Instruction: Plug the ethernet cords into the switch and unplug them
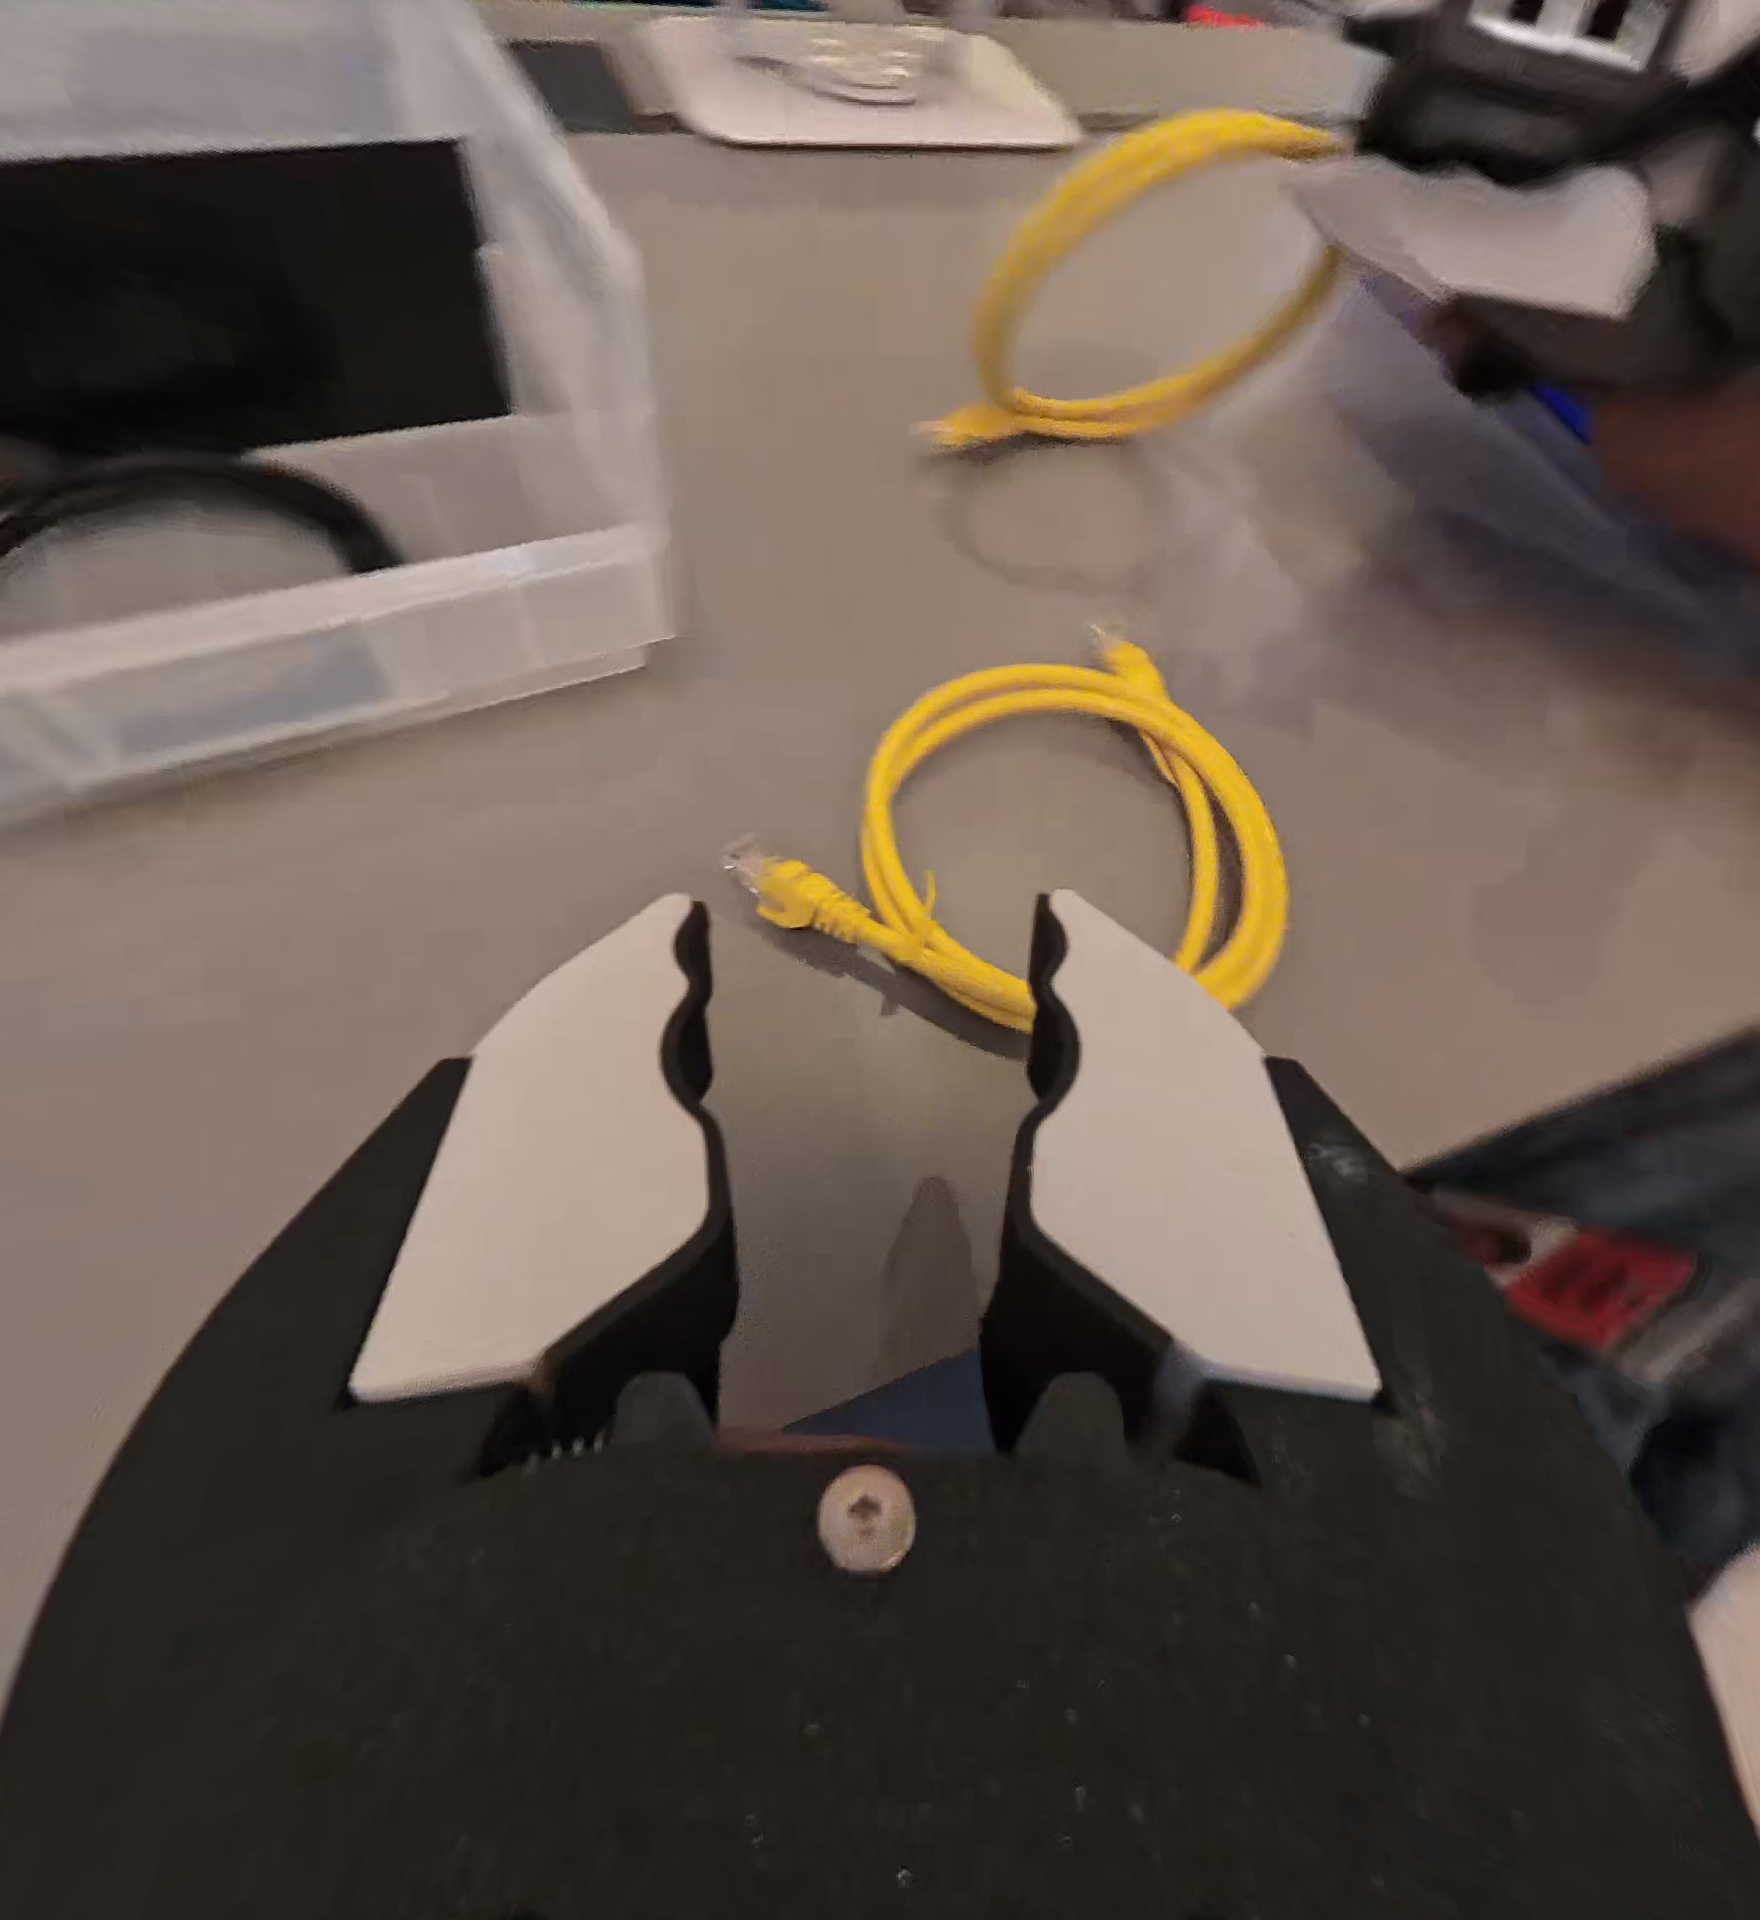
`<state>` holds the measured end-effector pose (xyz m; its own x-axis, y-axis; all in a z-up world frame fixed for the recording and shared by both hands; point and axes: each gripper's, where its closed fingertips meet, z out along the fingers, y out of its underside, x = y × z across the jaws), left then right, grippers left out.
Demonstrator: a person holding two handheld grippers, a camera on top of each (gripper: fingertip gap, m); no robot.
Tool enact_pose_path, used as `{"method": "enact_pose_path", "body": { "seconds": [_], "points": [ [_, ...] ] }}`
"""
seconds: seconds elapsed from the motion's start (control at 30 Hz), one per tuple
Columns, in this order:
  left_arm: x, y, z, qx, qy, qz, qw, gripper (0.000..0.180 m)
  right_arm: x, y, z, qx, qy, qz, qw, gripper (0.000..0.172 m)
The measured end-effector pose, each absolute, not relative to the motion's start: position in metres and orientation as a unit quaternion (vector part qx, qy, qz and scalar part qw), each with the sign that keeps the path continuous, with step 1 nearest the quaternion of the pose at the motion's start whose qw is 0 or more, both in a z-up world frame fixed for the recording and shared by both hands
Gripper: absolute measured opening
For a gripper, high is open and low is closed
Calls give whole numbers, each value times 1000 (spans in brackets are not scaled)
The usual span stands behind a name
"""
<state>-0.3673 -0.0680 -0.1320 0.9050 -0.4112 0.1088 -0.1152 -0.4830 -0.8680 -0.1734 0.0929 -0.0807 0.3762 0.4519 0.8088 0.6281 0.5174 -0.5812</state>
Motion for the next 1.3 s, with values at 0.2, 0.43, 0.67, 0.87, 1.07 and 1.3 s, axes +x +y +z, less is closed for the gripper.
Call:
{"method": "enact_pose_path", "body": {
  "seconds": [0.2,0.43,0.67,0.87,1.07,1.3],
  "points": [
    [-359,-56,-151,-882,48,-86,461,66,-174,93,-81,-487,-557,-66,670,25],
    [-339,-60,-174,-891,-4,-189,412,64,-175,92,-81,-485,-560,-66,668,25],
    [-326,-58,-179,-897,-1,-210,388,4,-176,91,-82,-485,-560,-64,668,25],
    [-328,-47,-155,-883,41,-213,416,3,-176,92,-81,-487,-560,-64,667,25],
    [-375,-28,-51,-835,154,-77,523,1,-173,93,-79,-490,-556,-62,669,25],
    [-345,-37,-49,-812,333,53,477,1,-175,92,-80,-487,-558,-65,669,25]
  ]
}}
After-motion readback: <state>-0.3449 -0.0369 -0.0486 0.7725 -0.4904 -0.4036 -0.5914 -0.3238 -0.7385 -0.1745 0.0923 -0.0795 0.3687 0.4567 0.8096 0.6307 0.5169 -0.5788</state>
